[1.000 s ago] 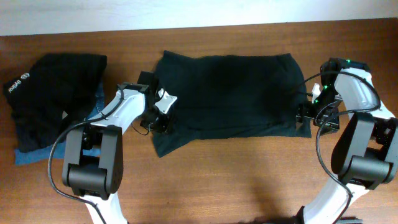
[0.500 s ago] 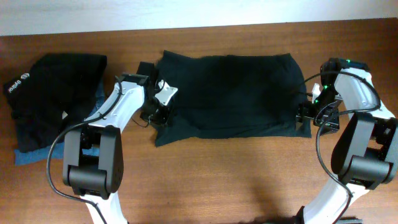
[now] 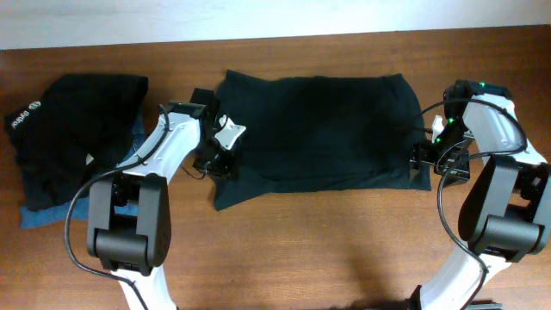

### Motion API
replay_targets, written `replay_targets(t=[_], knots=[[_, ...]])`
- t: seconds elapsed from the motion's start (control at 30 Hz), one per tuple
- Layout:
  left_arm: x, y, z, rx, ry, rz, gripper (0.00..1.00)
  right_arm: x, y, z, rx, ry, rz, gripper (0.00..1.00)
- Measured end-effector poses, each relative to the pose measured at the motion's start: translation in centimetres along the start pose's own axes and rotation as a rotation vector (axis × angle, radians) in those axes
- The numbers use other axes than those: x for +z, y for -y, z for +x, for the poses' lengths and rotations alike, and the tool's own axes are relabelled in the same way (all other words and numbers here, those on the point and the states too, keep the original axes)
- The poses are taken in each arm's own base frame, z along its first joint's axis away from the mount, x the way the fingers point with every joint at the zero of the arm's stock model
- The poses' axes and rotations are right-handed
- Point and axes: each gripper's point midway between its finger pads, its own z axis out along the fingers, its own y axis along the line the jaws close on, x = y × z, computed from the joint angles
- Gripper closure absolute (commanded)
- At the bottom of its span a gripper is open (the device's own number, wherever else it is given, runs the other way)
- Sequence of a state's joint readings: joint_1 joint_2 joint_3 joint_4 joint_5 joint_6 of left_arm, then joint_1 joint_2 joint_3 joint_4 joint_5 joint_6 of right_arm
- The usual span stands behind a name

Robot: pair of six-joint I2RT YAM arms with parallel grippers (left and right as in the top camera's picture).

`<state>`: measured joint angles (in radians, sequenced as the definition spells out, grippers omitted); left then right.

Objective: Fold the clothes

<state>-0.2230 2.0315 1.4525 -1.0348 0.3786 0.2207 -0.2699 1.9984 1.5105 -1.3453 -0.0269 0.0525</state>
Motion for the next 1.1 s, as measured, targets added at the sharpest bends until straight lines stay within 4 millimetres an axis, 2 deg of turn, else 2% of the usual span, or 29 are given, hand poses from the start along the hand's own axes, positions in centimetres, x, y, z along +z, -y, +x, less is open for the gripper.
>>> replay_targets(t=[0.2, 0.4, 0.53, 0.93, 1.0, 1.1], knots=[[0.00, 0.10, 0.42, -0.007, -0.017, 0.004, 0.94, 0.00, 0.00, 0.00, 0.000, 0.000, 0.000, 0.22], [0.00, 0.11, 0.47, -0.007, -0.019, 0.005, 0.84, 0.00, 0.00, -0.01, 0.000, 0.000, 0.000, 0.22], [-0.01, 0.12, 0.51, -0.008, -0.020, 0.005, 0.84, 0.00, 0.00, 0.00, 0.000, 0.000, 0.000, 0.22], [-0.01, 0.13, 0.54, -0.008, -0.021, 0.005, 0.90, 0.00, 0.00, -0.01, 0.000, 0.000, 0.000, 0.22], [-0.01, 0.12, 0.54, -0.008, -0.021, 0.005, 0.98, 0.00, 0.00, 0.00, 0.001, 0.000, 0.000, 0.22], [0.00, 0.13, 0.51, -0.004, -0.021, 0.005, 0.99, 0.00, 0.00, 0.00, 0.000, 0.000, 0.000, 0.23]])
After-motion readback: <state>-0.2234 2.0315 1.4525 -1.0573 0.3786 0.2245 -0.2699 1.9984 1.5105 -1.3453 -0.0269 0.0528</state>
